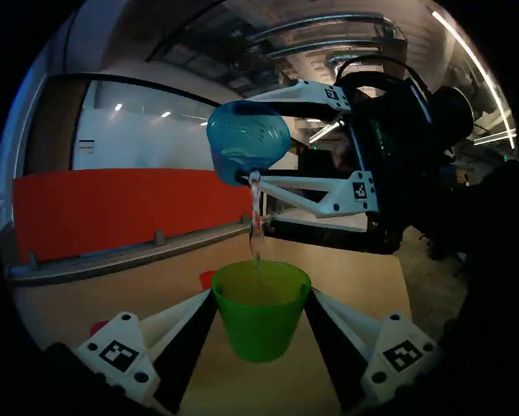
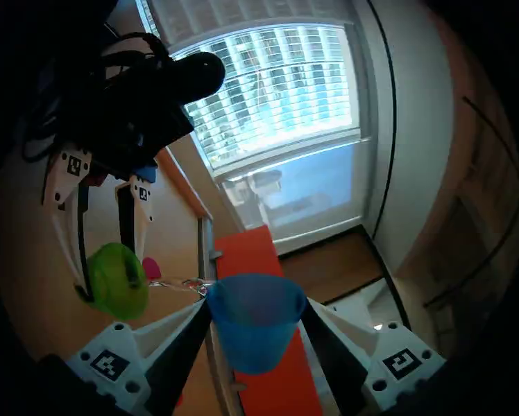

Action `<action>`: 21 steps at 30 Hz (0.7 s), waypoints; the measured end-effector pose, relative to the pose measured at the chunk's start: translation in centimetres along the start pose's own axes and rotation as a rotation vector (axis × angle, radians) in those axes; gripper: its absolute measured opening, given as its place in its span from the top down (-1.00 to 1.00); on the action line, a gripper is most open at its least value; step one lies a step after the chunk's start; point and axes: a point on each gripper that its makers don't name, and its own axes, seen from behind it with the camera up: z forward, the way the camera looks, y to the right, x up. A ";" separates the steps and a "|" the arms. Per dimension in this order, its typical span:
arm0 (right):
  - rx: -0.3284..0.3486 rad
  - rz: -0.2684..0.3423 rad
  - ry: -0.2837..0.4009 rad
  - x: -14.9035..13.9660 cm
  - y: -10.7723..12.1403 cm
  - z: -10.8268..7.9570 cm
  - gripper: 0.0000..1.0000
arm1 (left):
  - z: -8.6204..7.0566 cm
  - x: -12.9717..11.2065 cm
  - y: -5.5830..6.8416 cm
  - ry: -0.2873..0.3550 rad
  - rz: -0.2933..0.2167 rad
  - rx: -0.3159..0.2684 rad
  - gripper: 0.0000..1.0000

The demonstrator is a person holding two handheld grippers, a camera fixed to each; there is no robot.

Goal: Pour water

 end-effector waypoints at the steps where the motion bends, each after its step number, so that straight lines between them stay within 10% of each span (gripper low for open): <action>1: -0.001 -0.004 0.001 0.0 0.0 0.0 -0.82 | 0.0 0.0 0.0 0.000 0.000 0.000 -0.72; 21: -0.004 -0.087 0.013 0.7 0.6 0.4 -0.82 | 0.0 -0.1 0.0 0.004 0.002 0.000 -0.72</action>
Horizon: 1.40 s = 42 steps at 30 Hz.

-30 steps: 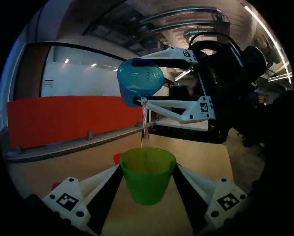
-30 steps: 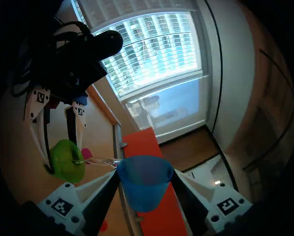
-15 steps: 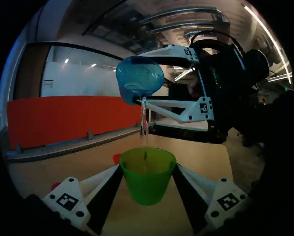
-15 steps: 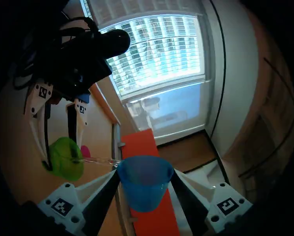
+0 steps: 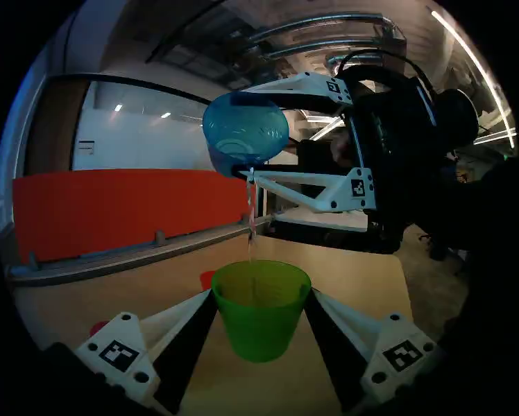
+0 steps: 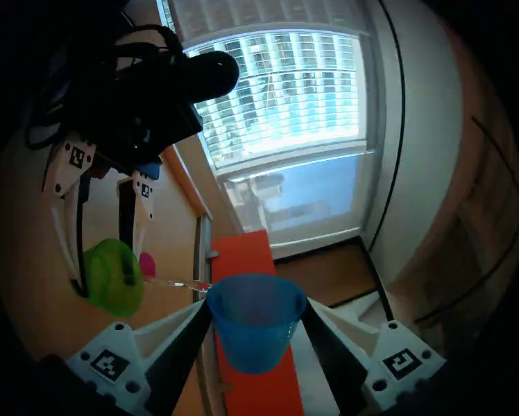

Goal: Pour water

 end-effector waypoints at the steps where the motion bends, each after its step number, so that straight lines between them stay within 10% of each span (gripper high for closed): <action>1: -0.001 -0.006 0.001 0.0 0.0 0.0 -0.82 | 0.0 0.0 0.0 0.001 -0.001 -0.001 -0.72; 42: -0.042 -0.229 0.020 2.0 1.2 0.6 -0.82 | -0.1 0.0 -0.5 0.005 -0.009 -0.001 -0.72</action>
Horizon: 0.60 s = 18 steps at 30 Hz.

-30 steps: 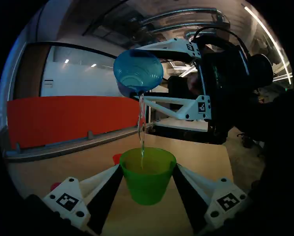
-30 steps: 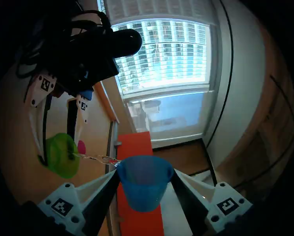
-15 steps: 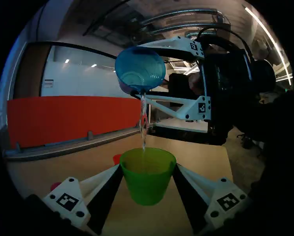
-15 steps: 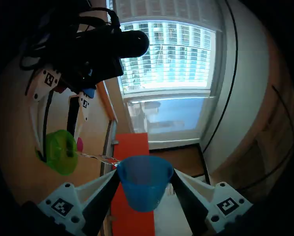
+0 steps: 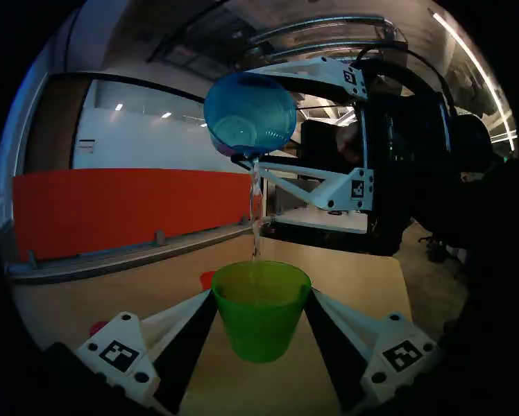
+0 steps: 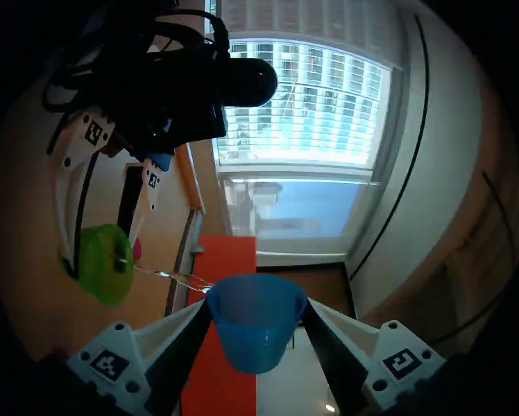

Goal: Pour water

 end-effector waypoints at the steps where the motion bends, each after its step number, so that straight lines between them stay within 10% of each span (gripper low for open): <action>1: -0.001 -0.005 0.001 0.1 0.0 0.0 -0.82 | 0.0 0.0 0.0 0.000 0.000 0.000 -0.72; 18: -0.017 -0.101 0.002 1.1 0.1 -0.3 -0.82 | 0.1 0.1 -0.1 0.002 -0.002 0.001 -0.72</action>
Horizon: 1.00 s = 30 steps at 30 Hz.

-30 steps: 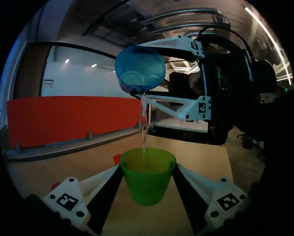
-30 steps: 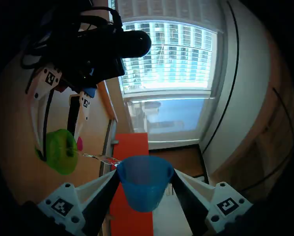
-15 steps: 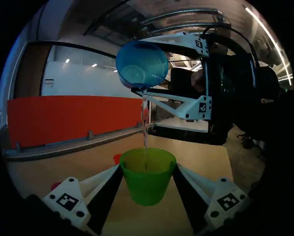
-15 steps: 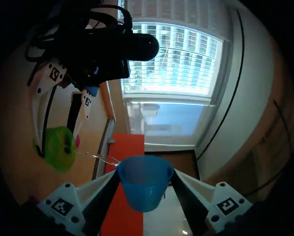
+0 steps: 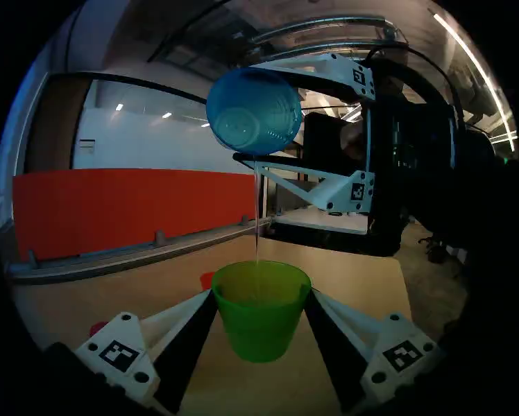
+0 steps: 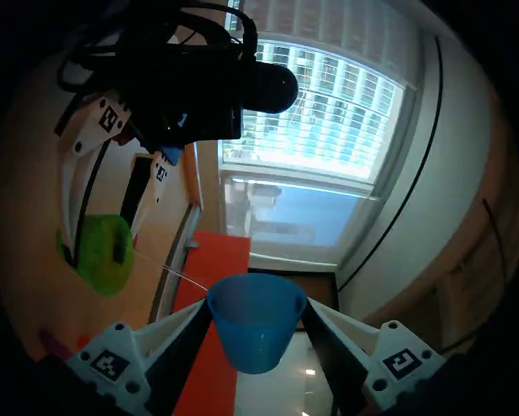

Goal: Pour water

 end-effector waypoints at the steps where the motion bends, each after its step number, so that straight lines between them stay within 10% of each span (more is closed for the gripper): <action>1: 0.000 0.001 0.000 0.0 0.0 0.0 -0.82 | 0.0 0.0 0.0 0.000 0.000 0.000 -0.72; 19: -0.001 0.021 0.002 0.0 -0.2 -0.2 -0.83 | -0.1 0.3 0.0 0.003 0.002 0.007 -0.72; 30: 0.035 0.278 0.001 -0.5 -1.7 -0.5 -0.82 | -0.6 0.3 0.1 0.004 0.006 0.010 -0.72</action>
